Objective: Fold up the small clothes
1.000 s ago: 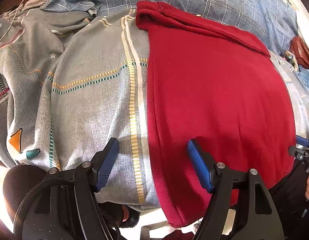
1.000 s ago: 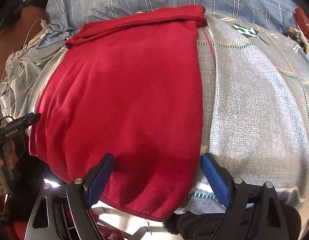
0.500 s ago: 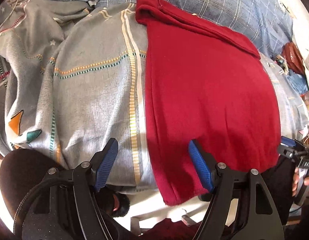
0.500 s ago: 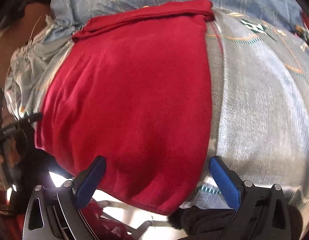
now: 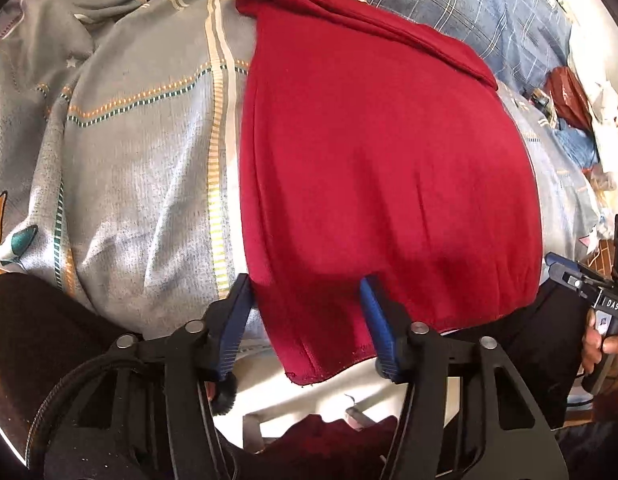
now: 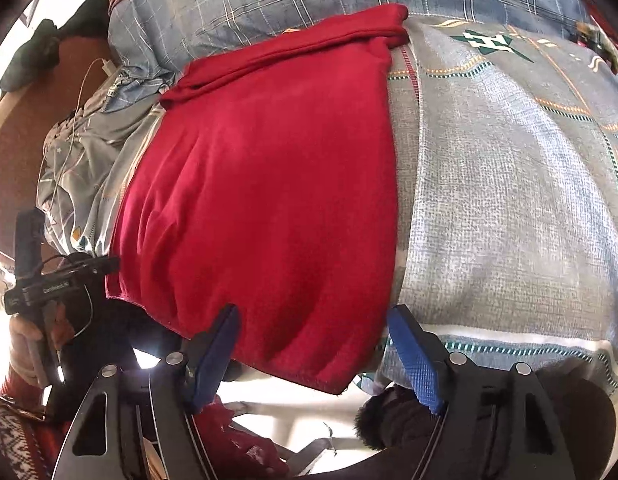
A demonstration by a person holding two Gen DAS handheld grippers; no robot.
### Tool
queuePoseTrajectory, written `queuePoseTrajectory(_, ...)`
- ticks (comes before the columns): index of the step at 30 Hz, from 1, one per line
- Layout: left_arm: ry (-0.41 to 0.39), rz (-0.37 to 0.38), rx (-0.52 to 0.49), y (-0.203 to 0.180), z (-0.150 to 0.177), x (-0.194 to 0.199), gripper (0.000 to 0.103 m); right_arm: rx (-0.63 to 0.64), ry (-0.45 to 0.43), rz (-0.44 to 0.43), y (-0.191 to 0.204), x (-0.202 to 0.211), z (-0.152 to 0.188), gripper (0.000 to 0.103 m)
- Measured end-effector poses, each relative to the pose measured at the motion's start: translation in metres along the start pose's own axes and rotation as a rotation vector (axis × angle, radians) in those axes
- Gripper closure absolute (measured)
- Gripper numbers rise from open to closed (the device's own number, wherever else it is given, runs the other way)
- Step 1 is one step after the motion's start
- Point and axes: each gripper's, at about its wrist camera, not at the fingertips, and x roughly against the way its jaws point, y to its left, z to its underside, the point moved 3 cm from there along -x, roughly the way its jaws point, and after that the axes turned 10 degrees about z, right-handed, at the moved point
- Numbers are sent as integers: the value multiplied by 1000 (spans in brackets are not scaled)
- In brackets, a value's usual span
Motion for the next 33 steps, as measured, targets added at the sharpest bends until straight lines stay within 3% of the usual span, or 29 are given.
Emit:
queuePoseTrajectory(1, 1, -8, -4, 0, -1, 0, 63, -3, -1, -1, -3, 1, 1, 28)
queuePoseTrajectory(3, 5, -18, -7, -1, -1, 0, 91, -9, -3, -6, -6, 2, 1, 28)
queuePoseTrajectory(4, 6, -19, -14, -1, -1, 0, 93, -12, -4, -9, -7, 2, 1, 28)
queuePoseTrajectory(7, -6, 8, -43, -6, -3, 8, 95, -20, -3, -29, -9, 3, 1, 28)
queuePoseTrajectory(12, -67, 120, -17, -8, -15, 34, 95, -6, 20, -39, -7, 3, 3, 28)
queuePoseTrajectory(15, -79, 127, -24, -11, -18, 39, 95, -5, 54, -37, -7, 0, 7, 28)
queuePoseTrajectory(19, -88, 150, -24, -11, -18, 46, 96, -18, 91, -83, -4, -4, 13, 37)
queuePoseTrajectory(26, -116, 158, -17, -11, -27, 51, 96, -22, 167, -98, -3, -14, 24, 37)
queuePoseTrajectory(30, -126, 166, -29, -16, -31, 53, 96, -61, 249, -155, -9, -24, 31, 37)
queuePoseTrajectory(33, -120, 162, -36, -18, -33, 52, 96, -100, 241, -166, -15, -28, 30, 37)
